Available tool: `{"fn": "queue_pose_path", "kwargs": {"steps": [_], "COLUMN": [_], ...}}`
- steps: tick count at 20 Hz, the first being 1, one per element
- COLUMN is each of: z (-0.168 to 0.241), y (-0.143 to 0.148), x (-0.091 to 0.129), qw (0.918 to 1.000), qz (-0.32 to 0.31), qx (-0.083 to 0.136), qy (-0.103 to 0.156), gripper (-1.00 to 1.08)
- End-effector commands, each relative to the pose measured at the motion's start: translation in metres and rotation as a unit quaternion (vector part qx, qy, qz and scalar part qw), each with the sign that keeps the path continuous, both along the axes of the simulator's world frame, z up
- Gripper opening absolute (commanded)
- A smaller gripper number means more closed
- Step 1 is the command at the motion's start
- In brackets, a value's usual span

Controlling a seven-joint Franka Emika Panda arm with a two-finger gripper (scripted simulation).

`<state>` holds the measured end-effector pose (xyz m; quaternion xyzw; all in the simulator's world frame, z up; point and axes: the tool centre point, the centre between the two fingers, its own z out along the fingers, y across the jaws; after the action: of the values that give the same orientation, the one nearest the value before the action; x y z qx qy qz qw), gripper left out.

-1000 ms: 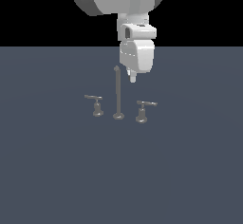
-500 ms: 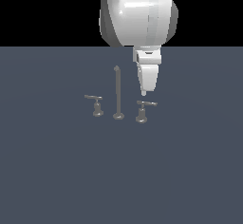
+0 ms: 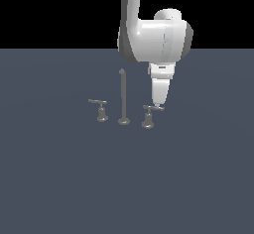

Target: Turn on the faucet by rotating a designated handle.

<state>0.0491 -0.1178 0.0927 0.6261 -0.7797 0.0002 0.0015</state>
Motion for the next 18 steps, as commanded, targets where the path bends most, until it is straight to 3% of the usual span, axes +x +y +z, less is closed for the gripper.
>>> {"fn": "queue_pose_path", "kwargs": {"steps": [1,7,18], "z": [-0.003,-0.004,-0.004], "y": [-0.003,-0.004,-0.015], "x": [0.002,0.002,-0.033], "qw": [1.0000,0.9999,0.9999], "qz": [-0.009,-0.010,-0.011], "qx": [0.001,0.001,0.001], "qy": [-0.001,-0.001,-0.001], "gripper": [-1.00,-1.00,-1.00]}}
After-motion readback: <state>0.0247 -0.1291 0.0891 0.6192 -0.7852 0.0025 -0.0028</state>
